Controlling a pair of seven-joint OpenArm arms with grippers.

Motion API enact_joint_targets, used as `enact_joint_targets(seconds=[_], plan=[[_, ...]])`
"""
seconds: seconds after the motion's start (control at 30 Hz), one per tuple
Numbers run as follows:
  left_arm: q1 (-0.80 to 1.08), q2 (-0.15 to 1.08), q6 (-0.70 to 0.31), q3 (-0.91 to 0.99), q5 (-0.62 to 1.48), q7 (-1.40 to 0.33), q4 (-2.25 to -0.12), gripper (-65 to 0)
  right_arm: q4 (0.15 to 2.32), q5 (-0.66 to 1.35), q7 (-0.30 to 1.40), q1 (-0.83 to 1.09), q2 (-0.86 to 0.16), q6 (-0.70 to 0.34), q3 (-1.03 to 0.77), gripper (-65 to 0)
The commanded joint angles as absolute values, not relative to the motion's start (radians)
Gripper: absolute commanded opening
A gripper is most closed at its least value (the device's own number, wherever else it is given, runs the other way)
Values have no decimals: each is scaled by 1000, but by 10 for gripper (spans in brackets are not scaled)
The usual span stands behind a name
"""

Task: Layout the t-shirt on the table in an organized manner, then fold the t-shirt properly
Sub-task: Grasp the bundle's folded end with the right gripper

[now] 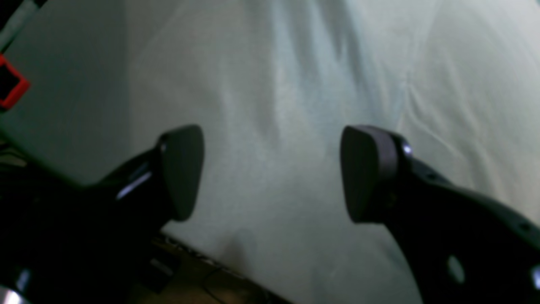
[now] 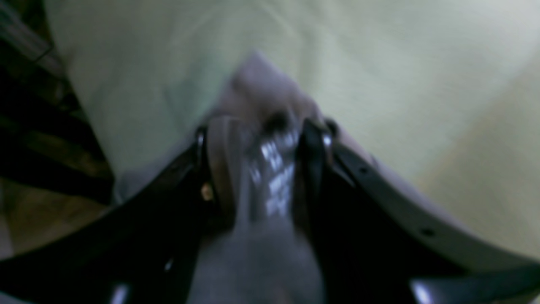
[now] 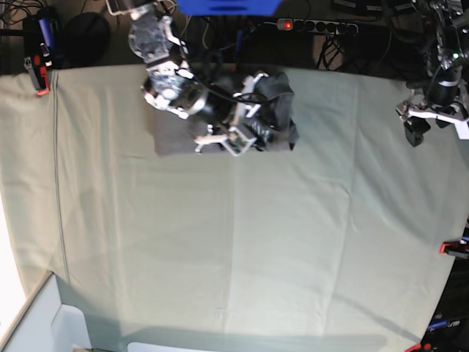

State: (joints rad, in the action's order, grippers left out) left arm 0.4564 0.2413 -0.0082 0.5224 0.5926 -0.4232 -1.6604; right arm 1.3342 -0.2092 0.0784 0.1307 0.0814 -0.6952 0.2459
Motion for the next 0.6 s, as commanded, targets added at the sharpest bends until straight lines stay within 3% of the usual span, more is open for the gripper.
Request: enact_joint_targets(seconds=[0.0, 0.23, 0.47, 0.57], plan=[[467, 255, -13, 530, 598, -403, -1679, -159, 1333, -196, 53, 108, 90, -698, 255, -406], [475, 255, -13, 529, 598, -403, -1699, -159, 1247, -196, 45, 39, 91, -698, 260, -402], [466, 255, -13, 438, 599, -403, -1702, -158, 1552, -194, 51, 133, 82, -698, 251, -401], [463, 255, -13, 348, 599, -403, -1707, -123, 1626, -194, 51, 174, 61, -698, 213, -401]])
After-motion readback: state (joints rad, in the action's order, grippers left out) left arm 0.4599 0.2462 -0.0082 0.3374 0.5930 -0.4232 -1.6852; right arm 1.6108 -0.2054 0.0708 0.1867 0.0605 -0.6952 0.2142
